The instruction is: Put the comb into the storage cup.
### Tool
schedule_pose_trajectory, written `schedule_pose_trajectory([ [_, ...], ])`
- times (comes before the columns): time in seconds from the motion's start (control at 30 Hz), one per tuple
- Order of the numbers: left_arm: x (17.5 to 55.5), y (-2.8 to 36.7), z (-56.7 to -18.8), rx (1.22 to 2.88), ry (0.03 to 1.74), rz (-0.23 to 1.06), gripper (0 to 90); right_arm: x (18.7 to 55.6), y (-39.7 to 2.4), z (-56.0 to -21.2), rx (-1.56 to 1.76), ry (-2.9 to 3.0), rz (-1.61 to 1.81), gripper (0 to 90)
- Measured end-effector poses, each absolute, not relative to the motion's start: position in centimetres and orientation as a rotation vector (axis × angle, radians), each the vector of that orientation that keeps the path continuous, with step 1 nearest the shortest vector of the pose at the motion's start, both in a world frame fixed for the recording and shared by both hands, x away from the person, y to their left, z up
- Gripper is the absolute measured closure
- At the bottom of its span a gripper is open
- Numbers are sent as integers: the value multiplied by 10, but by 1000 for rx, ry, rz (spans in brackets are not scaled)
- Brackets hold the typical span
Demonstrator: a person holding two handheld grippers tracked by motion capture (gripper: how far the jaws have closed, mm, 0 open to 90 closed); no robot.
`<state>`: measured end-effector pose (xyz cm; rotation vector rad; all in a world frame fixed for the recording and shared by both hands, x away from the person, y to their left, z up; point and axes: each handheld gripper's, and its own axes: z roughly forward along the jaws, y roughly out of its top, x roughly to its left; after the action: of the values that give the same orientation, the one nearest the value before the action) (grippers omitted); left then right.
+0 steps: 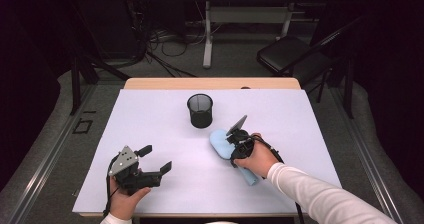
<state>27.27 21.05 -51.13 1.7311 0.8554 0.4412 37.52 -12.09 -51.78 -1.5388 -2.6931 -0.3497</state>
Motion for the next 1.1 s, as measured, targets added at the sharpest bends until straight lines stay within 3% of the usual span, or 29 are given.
schedule_pose_trajectory([
  [1.1, 273, 211, -511, 1734, 855, 448, 82, 377, -127, -500, -1503, -2716, -434, 702],
])
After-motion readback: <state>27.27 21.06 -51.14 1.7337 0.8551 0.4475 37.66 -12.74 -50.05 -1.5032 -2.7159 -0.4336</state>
